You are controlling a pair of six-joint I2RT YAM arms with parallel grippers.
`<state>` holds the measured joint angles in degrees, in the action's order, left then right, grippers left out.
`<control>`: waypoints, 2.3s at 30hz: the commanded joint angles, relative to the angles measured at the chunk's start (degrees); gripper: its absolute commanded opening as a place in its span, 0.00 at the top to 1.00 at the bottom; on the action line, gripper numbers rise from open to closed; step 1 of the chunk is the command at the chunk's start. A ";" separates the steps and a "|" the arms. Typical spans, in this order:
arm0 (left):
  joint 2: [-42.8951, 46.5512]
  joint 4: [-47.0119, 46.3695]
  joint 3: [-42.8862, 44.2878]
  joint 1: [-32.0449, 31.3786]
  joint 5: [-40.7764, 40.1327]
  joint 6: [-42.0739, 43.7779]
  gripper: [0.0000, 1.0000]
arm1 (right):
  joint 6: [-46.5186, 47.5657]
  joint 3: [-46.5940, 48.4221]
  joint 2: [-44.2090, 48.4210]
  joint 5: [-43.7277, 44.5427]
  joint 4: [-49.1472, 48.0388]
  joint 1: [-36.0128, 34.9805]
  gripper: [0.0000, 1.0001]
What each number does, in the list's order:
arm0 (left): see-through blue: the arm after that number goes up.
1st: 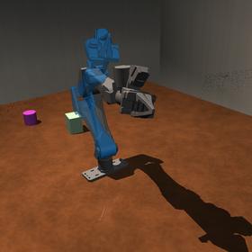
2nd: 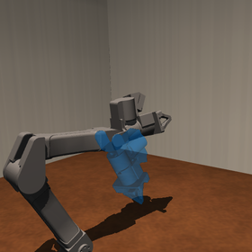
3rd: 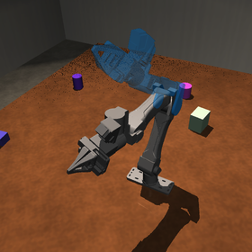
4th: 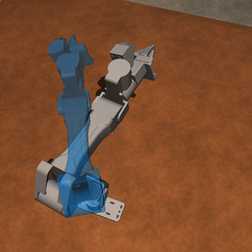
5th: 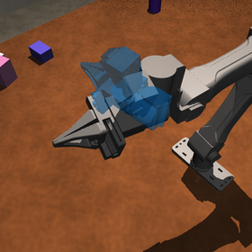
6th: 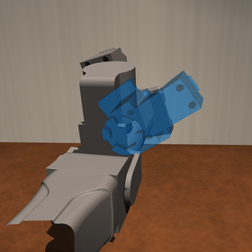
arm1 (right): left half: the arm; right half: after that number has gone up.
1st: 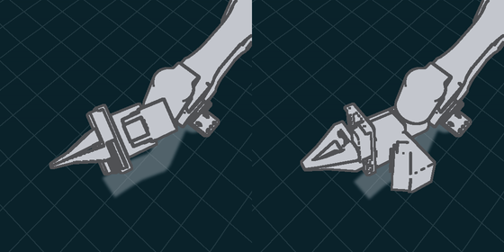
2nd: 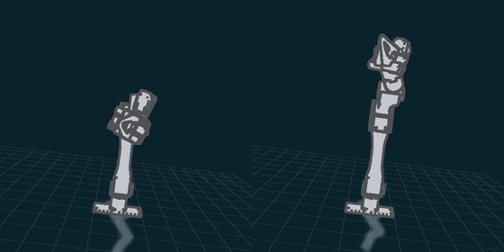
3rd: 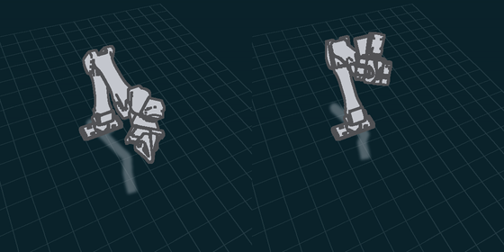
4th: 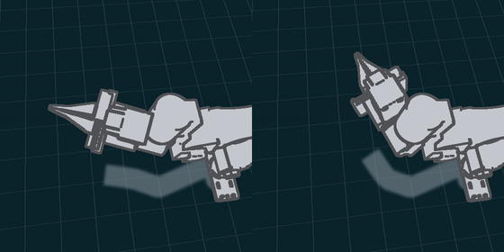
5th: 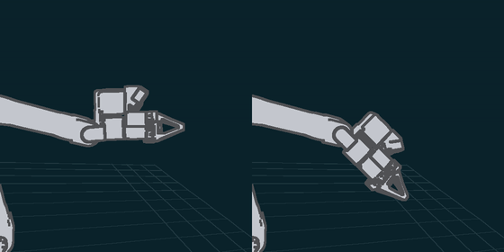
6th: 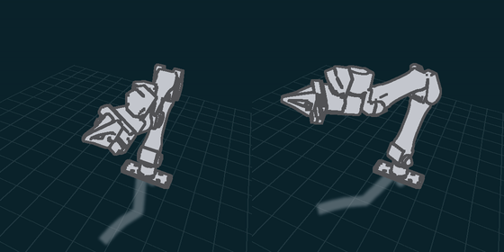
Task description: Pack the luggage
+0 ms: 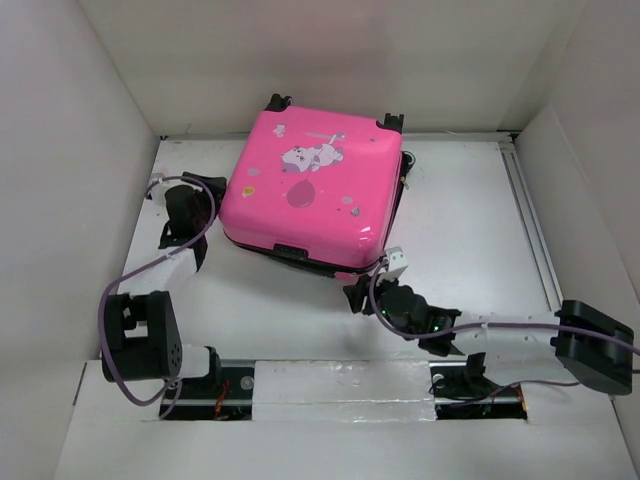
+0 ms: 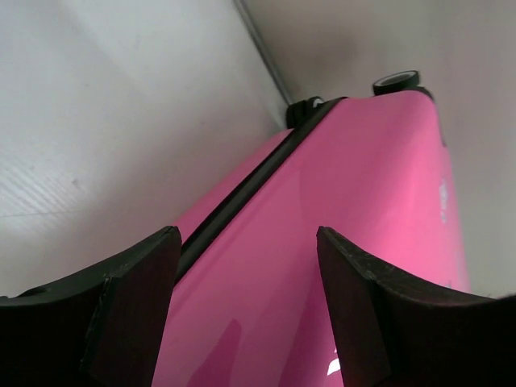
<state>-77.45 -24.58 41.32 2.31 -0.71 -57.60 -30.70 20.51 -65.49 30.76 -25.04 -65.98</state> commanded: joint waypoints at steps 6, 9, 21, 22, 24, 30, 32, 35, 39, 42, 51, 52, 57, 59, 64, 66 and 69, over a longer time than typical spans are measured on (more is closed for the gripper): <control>0.63 -11.10 -9.50 -6.87 8.53 -2.77 0.36 | 1.96 1.99 -4.64 15.28 -13.63 0.50 0.46; 1.16 -13.65 -13.46 -9.42 9.06 -3.30 0.37 | 1.17 -0.21 -5.34 17.40 -18.28 1.02 0.47; 7.31 -13.13 -18.91 -10.66 9.06 0.30 0.38 | 4.87 -2.06 -9.65 20.04 -28.15 1.90 1.00; 7.31 -13.13 -18.91 -10.66 9.06 0.30 0.38 | 4.34 -2.06 -9.65 20.04 -26.05 1.90 1.00; 8.54 -13.13 -18.91 -10.66 9.06 1.00 0.38 | 3.02 -3.19 -8.17 20.04 -25.50 1.90 1.00; 10.38 -13.13 -18.91 -11.61 9.68 1.62 0.38 | 4.32 -8.55 -2.80 12.67 -27.86 2.42 1.00; 10.39 -12.96 -18.39 -14.94 6.79 3.63 0.40 | 5.30 -8.56 -2.80 9.59 -28.58 2.43 1.00; 11.00 -11.54 -16.45 -22.16 1.24 4.25 0.40 | 5.82 -5.67 -5.07 1.95 -28.58 2.43 1.00; 9.95 -15.14 -16.97 -22.87 5.09 1.01 0.40 | 6.35 -1.80 -9.64 -0.18 -29.89 -2.39 1.00; 9.86 -16.46 -18.02 -25.50 5.11 -0.14 0.41 | 6.35 1.19 -13.32 -2.98 -30.42 -5.21 1.00; 14.78 -13.74 -19.70 -27.35 0.71 1.18 0.41 | 4.59 -2.85 -0.27 -0.33 -18.93 -7.42 1.00; 14.78 -14.35 -19.70 -27.35 1.32 1.18 0.41 | 4.07 -2.85 1.93 -1.05 -17.08 -7.41 1.00; 14.78 -12.96 -19.70 -27.35 0.36 0.39 0.41 | 0.22 -0.56 4.40 8.82 -5.05 -7.41 1.00; 16.27 -11.46 -19.17 -27.35 -1.04 1.96 0.41 | -2.43 -1.70 9.56 8.53 -0.47 -2.34 0.96; 19.52 -9.35 -18.39 -27.35 -3.15 3.11 0.41 | -5.95 -4.96 21.79 -0.52 7.52 12.95 0.66; 19.53 -8.74 -18.38 -27.35 -3.16 3.99 0.41 | -5.95 -5.48 25.66 -3.24 9.82 19.11 0.59; 19.53 -8.73 -18.38 -27.35 -3.16 3.99 0.40 | -3.58 -5.48 26.30 -8.60 10.36 26.67 0.54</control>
<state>-58.63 -35.48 22.87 -24.71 -4.36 -55.64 -34.70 15.53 -40.01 28.73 -18.17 -43.97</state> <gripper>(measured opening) 0.603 0.450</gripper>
